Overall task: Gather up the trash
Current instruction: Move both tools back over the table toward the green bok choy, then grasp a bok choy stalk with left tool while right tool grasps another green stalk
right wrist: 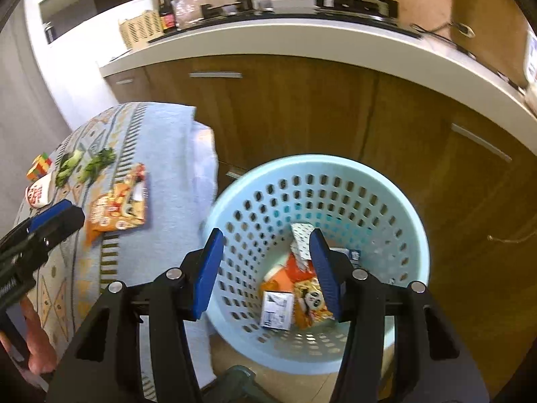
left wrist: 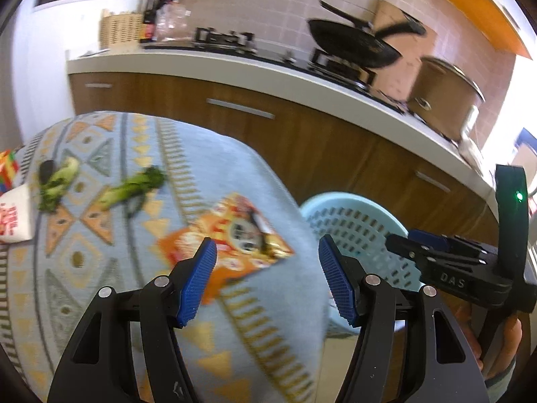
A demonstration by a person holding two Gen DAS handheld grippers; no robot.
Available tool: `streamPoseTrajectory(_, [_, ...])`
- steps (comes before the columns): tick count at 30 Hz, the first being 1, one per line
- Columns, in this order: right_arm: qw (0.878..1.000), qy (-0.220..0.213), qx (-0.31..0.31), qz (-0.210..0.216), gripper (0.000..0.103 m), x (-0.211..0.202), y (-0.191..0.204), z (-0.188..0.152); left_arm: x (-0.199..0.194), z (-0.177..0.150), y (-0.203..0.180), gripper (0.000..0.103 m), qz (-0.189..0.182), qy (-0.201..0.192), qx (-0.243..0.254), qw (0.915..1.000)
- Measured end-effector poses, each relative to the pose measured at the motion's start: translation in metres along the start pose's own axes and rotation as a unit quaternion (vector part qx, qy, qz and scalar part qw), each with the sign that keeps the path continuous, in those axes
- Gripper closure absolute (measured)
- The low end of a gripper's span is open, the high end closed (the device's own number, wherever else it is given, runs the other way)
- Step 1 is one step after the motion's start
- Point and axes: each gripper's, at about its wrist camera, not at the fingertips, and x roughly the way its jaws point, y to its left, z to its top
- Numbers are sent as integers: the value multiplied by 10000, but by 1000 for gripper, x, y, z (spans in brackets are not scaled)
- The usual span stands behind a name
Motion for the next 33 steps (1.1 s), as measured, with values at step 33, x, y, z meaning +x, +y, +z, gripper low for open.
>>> streamPoseTrajectory(33, [9857, 63, -1358, 1000, 53, 63, 210, 61, 38, 63, 190, 59, 1689, 182, -295, 9850])
